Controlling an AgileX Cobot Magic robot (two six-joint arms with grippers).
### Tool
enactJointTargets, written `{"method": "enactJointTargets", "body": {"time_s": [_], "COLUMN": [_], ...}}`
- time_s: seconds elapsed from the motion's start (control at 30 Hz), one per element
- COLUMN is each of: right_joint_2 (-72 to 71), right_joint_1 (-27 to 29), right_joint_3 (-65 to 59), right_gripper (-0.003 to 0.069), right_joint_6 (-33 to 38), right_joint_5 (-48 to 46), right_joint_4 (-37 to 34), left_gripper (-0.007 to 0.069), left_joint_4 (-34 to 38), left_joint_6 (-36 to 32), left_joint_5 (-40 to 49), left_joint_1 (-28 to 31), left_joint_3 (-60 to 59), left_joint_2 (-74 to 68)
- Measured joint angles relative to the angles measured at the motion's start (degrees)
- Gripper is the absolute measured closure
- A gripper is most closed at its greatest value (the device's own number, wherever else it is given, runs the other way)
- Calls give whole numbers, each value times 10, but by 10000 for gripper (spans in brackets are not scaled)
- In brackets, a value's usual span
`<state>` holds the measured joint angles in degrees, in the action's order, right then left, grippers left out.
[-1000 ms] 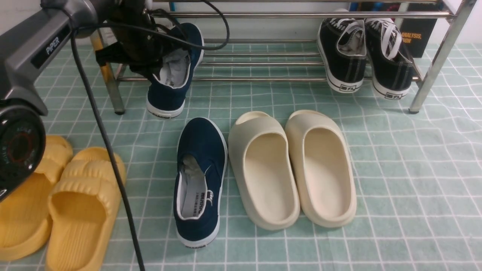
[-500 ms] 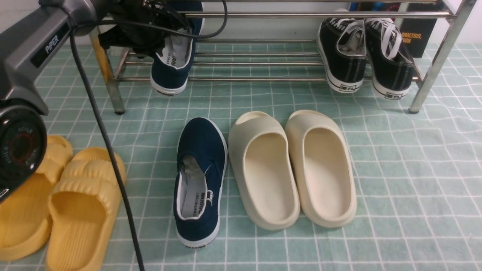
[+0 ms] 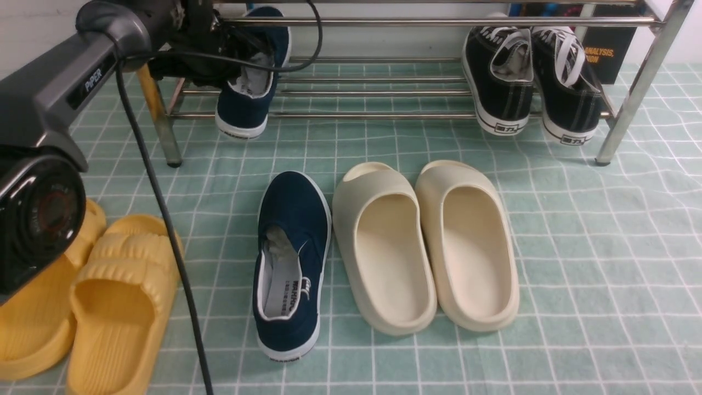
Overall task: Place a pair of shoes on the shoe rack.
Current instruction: Use the left arm to put a shoe into the shoe rack
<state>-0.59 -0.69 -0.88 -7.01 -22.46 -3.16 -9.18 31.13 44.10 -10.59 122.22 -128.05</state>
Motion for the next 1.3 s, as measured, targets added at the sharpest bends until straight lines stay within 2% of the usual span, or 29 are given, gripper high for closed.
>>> {"method": "enactJointTargets", "body": {"time_s": [0.07, 0.13, 0.2, 0.3, 0.37, 0.5, 0.63, 0.67, 0.73, 0.83, 0.93, 1.03, 1.2, 1.3], "right_joint_2": [0, 0, 0, 0, 0, 0, 0, 0, 0, 0, 0, 0, 0, 0], "right_joint_1": [0, 0, 0, 0, 0, 0, 0, 0, 0, 0, 0, 0, 0, 0], "right_joint_3": [0, 0, 0, 0, 0, 0, 0, 0, 0, 0, 0, 0, 0, 0], "right_gripper": [412, 412, 412, 412, 412, 412, 412, 412, 412, 412, 412, 412, 412, 412], "right_joint_6": [0, 0, 0, 0, 0, 0, 0, 0, 0, 0, 0, 0, 0, 0], "right_joint_5": [0, 0, 0, 0, 0, 0, 0, 0, 0, 0, 0, 0, 0, 0], "right_joint_4": [0, 0, 0, 0, 0, 0, 0, 0, 0, 0, 0, 0, 0, 0], "left_gripper": [328, 281, 190, 160, 169, 298, 512, 512, 638, 638, 638, 638, 638, 638], "left_joint_4": [0, 0, 2, 5, 8, 17, 63, 63, 150, 214, 224, 182, 127, 120], "left_joint_6": [10, 13, 14, -2, -13, -73, -136, -136, -197, -233, -237, -202, -121, -110], "left_joint_5": [-4, -4, 1, 26, 37, 134, 225, 225, 233, 215, 182, 118, 69, 60], "left_joint_1": [0, 0, 0, -1, -1, -1, 0, 0, 0, -1, -2, -2, -4, -4], "left_joint_3": [0, 1, 1, 1, 2, 3, -11, -11, -34, -51, -54, -57, -58, -58], "left_joint_2": [1, 2, 12, 32, 41, 81, 88, 88, 86, 78, 62, 45, 47, 46]}}
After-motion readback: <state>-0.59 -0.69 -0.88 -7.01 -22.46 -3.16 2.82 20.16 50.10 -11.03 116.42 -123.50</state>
